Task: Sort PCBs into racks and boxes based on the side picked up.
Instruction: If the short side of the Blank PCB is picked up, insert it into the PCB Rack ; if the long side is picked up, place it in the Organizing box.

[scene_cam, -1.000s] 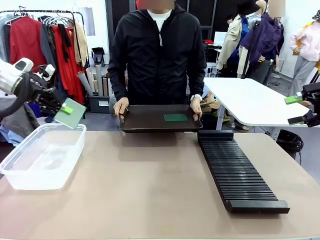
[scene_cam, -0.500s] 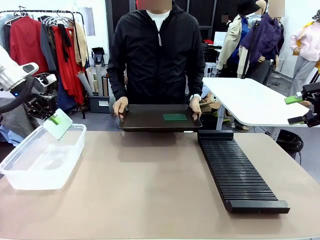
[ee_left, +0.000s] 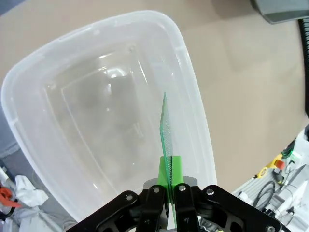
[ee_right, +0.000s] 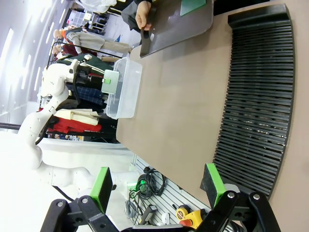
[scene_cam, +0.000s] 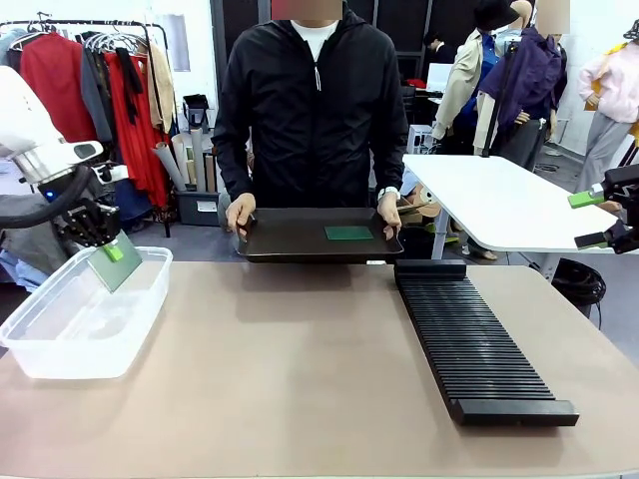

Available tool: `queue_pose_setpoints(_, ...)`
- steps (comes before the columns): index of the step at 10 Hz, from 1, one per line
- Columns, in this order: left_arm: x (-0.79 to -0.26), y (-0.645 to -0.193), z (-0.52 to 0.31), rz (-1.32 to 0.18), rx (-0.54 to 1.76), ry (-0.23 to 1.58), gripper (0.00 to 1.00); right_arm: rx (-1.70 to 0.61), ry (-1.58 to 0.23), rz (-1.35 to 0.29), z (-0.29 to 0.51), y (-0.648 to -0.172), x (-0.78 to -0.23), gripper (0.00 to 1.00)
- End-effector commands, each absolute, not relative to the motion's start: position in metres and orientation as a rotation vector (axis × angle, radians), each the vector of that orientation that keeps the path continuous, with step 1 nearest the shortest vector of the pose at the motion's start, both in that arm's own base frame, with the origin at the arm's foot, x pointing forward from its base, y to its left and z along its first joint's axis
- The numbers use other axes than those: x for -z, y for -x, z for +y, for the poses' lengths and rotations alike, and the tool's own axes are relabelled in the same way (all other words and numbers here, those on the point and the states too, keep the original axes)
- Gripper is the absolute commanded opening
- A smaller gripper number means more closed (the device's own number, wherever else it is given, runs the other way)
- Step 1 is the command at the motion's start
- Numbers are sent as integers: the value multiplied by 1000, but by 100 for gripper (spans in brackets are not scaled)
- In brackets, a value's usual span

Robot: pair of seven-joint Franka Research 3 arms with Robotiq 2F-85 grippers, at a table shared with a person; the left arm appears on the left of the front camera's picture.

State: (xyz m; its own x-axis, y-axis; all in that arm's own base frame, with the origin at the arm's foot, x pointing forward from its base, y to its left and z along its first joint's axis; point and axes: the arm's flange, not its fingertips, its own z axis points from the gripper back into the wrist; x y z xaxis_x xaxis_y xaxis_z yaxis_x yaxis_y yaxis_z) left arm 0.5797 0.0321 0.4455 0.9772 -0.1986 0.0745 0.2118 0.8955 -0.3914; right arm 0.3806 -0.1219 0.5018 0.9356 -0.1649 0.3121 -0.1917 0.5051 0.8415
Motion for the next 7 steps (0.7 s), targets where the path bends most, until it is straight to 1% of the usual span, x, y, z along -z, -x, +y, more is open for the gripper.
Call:
queue_pose_setpoints(1,-428,-578,27,-22,193,387,0,-15,-1045,-400,-119,-380,-502,100)
queue_pose_setpoints(7,-377,-580,25,-17,185,392,0,-15,-1045,-400,-119,-380,-502,100)
